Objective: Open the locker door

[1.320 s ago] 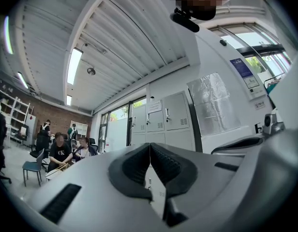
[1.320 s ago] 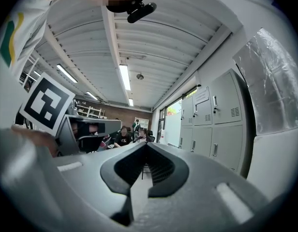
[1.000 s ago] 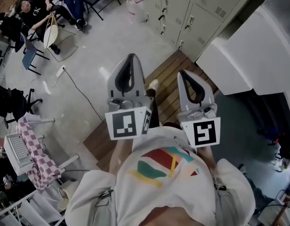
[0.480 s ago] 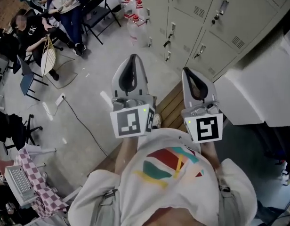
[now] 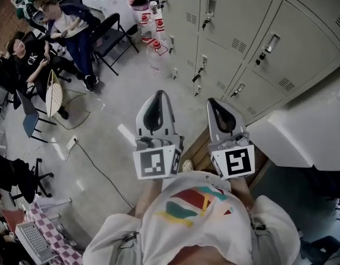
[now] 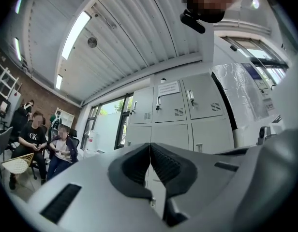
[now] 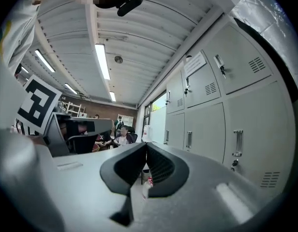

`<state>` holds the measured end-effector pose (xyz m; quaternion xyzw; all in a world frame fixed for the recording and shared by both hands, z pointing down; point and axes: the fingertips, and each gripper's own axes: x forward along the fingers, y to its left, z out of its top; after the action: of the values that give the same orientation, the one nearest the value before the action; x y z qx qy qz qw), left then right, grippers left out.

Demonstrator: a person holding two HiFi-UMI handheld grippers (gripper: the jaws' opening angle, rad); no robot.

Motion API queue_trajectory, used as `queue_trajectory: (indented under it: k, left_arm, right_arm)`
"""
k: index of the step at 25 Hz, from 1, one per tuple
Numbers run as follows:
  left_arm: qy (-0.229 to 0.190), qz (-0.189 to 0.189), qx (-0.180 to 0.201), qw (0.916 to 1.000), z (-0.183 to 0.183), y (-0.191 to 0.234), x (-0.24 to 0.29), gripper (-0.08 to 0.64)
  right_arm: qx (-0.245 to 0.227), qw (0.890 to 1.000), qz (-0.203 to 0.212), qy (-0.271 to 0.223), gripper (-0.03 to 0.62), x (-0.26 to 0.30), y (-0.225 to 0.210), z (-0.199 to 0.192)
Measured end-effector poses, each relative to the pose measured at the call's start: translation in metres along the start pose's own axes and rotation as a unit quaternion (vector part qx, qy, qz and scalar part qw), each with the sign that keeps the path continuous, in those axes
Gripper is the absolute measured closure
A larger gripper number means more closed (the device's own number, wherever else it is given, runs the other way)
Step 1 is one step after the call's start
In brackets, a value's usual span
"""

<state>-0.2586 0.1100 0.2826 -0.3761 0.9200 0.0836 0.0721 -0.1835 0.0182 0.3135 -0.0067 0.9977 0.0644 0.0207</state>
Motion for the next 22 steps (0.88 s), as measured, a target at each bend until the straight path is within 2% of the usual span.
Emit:
queue_trajectory:
  k: [9,16,22]
  left_arm:
    - [0.021,-0.030,-0.026,0.9990,-0.021,-0.013,0.060,0.545]
    - [0.017,-0.048,-0.029,0.9983,-0.019,-0.045,0.092,0.545]
    - [0.013,-0.054,-0.028,0.9980,-0.019,-0.056,0.107,0.545]
  right_arm:
    - [0.006,0.999,-0.048,0.022,0.588,0.021,-0.051,-0.011]
    - [0.012,0.999,-0.049,0.008,0.588,0.029,-0.078,-0.005]
    - [0.017,0.999,-0.049,-0.003,0.588,0.035,-0.092,-0.003]
